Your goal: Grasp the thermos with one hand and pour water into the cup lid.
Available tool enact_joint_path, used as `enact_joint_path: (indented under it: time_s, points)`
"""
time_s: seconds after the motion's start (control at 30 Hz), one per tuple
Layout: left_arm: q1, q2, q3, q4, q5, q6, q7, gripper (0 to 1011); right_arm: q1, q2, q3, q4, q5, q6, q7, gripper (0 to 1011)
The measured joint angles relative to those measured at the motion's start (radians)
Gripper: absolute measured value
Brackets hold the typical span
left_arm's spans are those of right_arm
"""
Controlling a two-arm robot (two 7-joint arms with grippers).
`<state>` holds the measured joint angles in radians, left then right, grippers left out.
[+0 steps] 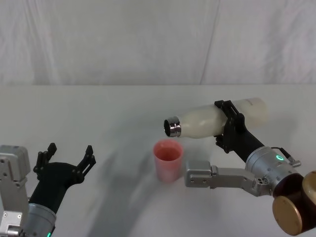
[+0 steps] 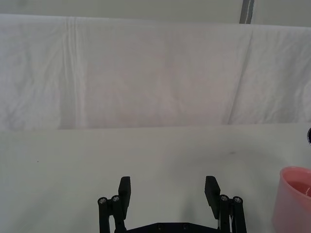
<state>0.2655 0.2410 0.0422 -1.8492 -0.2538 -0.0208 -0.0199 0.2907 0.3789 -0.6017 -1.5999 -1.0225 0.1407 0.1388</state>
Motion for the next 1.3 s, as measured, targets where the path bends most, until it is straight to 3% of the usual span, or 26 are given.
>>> enact_joint_path:
  time_s: [1.3]
  points:
    - [0.0, 0.0, 0.0, 0.0, 0.0, 0.0, 0.0, 1001, 0.007, 0.012, -0.011, -0.013, -0.051, 0.028, 0.005, 955]
